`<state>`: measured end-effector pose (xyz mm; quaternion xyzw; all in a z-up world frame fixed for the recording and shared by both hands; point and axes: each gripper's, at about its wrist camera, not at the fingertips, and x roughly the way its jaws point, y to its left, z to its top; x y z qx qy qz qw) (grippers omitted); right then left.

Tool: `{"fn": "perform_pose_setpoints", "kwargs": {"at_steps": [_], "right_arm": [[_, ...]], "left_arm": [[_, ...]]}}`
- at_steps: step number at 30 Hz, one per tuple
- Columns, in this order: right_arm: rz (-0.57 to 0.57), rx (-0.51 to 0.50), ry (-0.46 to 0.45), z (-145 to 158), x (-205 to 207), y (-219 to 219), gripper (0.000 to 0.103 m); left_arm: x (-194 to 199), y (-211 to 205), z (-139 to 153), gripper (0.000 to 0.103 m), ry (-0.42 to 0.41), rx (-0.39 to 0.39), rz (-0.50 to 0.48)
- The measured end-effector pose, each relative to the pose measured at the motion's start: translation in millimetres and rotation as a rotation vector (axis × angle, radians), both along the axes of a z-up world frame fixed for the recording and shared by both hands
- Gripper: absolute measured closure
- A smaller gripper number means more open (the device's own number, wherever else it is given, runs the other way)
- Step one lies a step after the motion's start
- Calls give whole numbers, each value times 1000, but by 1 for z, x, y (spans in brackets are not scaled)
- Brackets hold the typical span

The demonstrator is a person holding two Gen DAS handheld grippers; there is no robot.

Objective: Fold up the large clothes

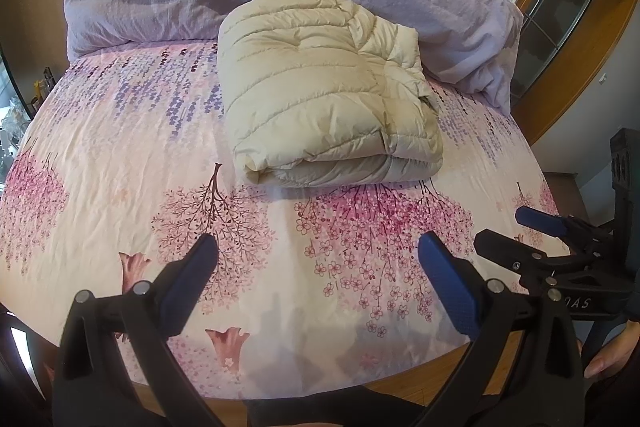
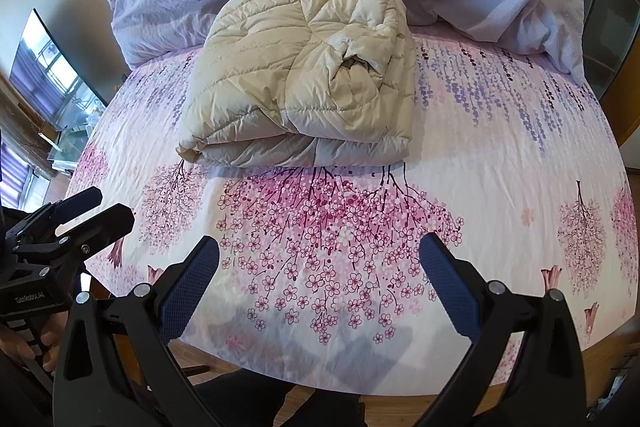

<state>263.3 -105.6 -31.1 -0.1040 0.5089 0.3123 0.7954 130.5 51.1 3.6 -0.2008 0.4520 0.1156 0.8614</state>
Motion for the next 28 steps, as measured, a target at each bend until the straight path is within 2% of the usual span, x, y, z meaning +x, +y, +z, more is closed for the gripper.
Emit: {"fn": "perform_pose_setpoints", "kwargs": {"at_steps": [28], "right_arm": [[0,0,4,-4,5,0,1]], "left_arm": [[4,5,-7,3,14,-5,4]]}}
